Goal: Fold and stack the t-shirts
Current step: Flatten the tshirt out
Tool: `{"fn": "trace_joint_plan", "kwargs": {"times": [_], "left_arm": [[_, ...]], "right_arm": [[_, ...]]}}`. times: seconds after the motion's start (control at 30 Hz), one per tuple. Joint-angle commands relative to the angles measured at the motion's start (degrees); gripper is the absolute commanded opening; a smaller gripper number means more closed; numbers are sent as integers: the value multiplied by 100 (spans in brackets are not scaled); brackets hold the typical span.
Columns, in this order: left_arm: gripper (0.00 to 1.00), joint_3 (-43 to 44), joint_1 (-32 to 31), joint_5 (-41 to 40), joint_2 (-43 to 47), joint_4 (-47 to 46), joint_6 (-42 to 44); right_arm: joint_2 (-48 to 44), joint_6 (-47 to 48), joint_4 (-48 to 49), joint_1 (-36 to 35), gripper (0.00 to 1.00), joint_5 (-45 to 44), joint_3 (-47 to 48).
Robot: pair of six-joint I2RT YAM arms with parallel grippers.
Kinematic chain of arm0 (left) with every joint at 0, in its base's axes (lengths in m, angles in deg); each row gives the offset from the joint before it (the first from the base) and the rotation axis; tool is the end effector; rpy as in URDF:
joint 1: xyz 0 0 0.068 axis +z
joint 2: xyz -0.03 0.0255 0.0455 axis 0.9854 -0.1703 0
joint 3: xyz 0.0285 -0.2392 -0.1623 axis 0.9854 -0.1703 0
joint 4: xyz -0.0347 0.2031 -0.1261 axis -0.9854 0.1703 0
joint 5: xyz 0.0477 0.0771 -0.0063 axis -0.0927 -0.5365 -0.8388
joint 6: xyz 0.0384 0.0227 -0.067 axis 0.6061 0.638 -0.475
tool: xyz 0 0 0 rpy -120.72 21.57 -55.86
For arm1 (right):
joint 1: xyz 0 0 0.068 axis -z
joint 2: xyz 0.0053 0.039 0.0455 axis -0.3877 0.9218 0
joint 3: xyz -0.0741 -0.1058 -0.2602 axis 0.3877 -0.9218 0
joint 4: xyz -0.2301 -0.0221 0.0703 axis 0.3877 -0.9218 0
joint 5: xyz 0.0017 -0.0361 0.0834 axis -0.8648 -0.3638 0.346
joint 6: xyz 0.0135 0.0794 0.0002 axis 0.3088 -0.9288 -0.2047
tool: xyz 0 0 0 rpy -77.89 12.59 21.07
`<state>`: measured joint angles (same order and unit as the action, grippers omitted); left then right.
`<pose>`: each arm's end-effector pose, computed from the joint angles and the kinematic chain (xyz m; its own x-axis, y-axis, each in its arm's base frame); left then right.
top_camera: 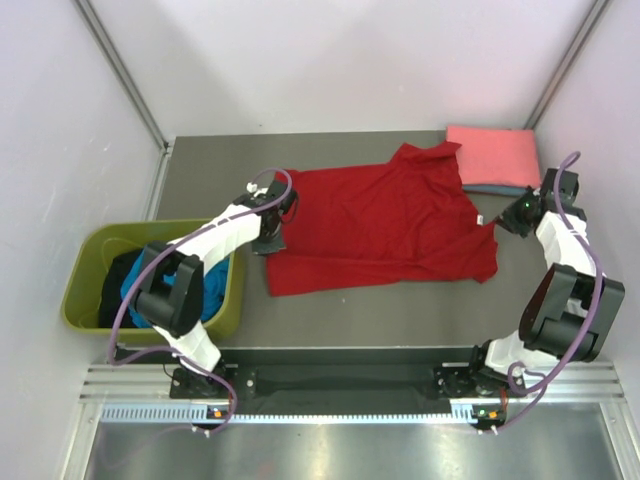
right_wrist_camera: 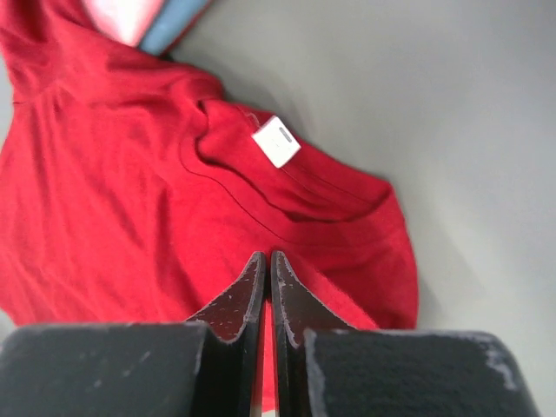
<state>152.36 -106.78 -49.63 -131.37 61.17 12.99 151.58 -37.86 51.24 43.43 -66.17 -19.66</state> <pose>0.2949 -0.1205 0.2126 -0.8912 -0.1510 -0.4278 -0.2168 0.9701 0.1091 0.2969 -0.0972 0.2492 -0.5084 0.7158 -0.4788 0.5582 0.6973 0.4496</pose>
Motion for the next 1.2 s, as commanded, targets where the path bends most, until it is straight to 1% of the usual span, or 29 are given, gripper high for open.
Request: {"fn": "trace_joint_plan", "kwargs": {"times": [0.0,0.13,0.33,0.67,0.83,0.93,0.97,1.0,1.03,1.07,1.17], "left_arm": [[0,272,154,-80,-146,-150,132],[0,343,224,-177,-226,-115,193],[0,440,303,-124,-375,-141,264],[0,844,365,-211,-788,-54,334],[0,1160,391,-203,-701,201,369],[0,1406,391,33,-394,228,466],[0,1459,391,130,-323,167,510],[0,1564,391,435,-201,97,580],[0,1626,383,569,-173,122,615],[0,1774,374,718,-147,174,624],[0,1811,304,860,29,456,624]], "right_arm": [[227,242,392,-50,0,144,526],[412,304,400,-32,0,47,694],[535,198,708,-41,0,266,756],[1010,374,673,-41,0,424,1072],[809,348,524,-50,0,486,1248],[493,24,199,-67,0,259,1564],[387,-47,59,-76,0,-12,1643],[360,-83,-238,-102,0,-67,1766],[360,-92,-433,-102,0,-76,1784],[343,-92,-783,-102,0,-94,1758],[63,-22,-848,-94,0,-225,1206]]}}
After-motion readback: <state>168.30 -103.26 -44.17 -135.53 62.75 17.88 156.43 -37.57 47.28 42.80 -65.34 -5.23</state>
